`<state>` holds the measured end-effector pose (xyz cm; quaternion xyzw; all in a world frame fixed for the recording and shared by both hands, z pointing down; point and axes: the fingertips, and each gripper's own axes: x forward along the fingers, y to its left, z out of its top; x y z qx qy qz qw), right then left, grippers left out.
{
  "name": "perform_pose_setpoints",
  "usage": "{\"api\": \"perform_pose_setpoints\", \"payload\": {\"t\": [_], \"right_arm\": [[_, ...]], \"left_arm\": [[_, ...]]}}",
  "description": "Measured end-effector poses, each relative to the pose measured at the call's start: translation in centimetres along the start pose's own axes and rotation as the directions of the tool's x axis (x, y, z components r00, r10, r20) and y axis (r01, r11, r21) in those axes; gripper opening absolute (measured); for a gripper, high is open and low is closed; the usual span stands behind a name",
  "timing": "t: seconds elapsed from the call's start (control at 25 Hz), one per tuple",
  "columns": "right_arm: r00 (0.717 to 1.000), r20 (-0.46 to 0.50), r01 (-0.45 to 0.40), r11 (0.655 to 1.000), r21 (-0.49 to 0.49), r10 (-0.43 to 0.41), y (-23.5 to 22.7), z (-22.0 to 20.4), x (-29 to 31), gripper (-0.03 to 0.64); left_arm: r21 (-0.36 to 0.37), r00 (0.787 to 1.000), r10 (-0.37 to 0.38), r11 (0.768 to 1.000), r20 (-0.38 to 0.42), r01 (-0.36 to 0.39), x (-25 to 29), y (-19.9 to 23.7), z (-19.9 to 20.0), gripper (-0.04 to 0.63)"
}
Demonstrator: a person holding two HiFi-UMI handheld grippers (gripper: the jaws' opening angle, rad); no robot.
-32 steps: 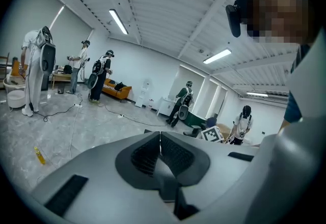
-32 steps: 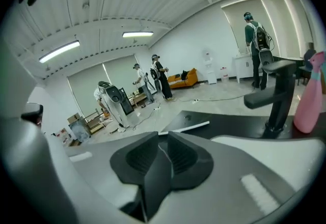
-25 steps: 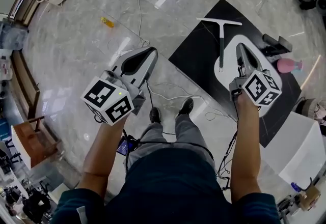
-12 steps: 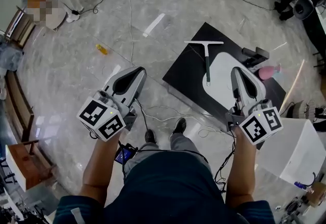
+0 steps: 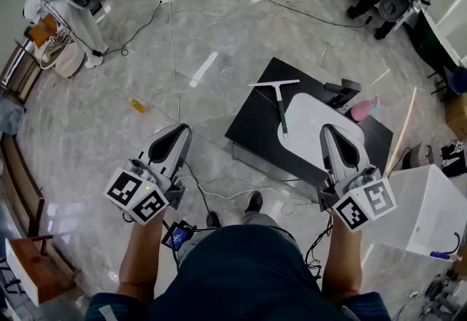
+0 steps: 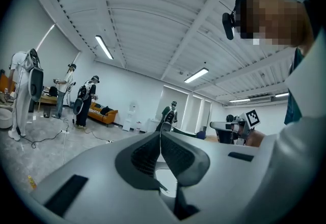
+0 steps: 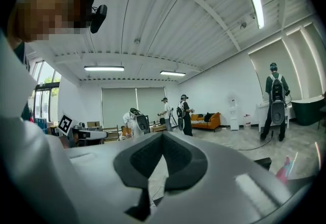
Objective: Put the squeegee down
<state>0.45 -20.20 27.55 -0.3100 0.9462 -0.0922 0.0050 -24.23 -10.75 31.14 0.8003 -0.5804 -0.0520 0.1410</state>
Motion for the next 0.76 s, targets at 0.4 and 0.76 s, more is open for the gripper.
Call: {"api": "perform_pose_setpoints", "payload": {"t": [0.4, 0.76], "right_arm": [[0.999, 0.004, 0.041, 0.999, 0.010, -0.041, 1.4, -0.6, -2.3, 0.006], [0.999, -0.001, 0.048, 0.999, 0.017, -0.048, 1.7, -0.5, -2.7, 0.006]], "left_arm": [[-0.001, 1.000, -0.018, 1.000, -0.003, 0.018, -2.2, -0.3, -0.6, 0.011], [-0.004, 1.000, -0.017, 1.000, -0.009, 0.017, -2.8, -0.4, -0.6, 0.011]]}}
